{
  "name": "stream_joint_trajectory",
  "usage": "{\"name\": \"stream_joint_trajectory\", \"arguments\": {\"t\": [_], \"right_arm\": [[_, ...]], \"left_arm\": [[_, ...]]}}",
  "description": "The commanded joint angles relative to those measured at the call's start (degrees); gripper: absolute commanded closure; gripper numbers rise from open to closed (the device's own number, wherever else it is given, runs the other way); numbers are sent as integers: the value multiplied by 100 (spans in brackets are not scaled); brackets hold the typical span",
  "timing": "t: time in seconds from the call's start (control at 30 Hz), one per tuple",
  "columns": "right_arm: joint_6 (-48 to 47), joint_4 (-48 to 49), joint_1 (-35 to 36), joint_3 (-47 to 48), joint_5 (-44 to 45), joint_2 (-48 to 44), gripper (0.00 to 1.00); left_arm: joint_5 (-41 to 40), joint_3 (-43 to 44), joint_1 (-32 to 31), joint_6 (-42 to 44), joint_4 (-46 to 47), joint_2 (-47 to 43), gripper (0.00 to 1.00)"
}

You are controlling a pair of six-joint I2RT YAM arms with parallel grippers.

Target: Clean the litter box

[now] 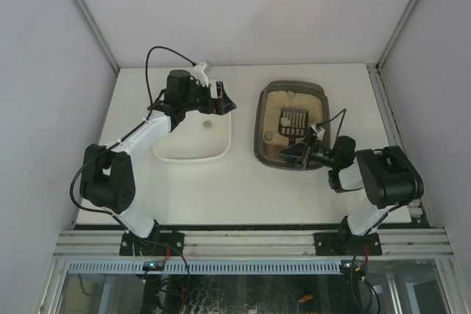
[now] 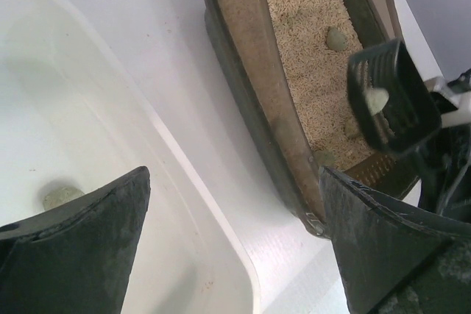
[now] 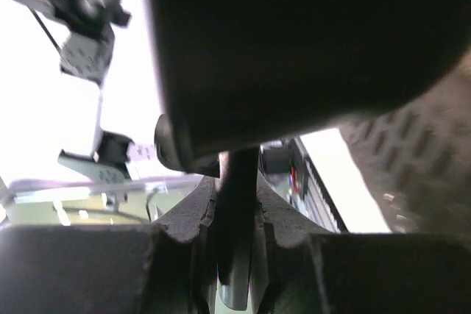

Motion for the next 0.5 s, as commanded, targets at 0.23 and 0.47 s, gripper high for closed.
{"name": "stream_joint_trajectory", "arguments": {"t": [0.23, 0.47], "right_arm": [[-128, 232, -465, 35, -34, -49, 100], [-681, -983, -361, 349, -35, -605, 100]], "left_arm": [[46, -198, 114, 256, -11, -342, 0], [57, -66, 132, 282, -127, -307, 0]]}}
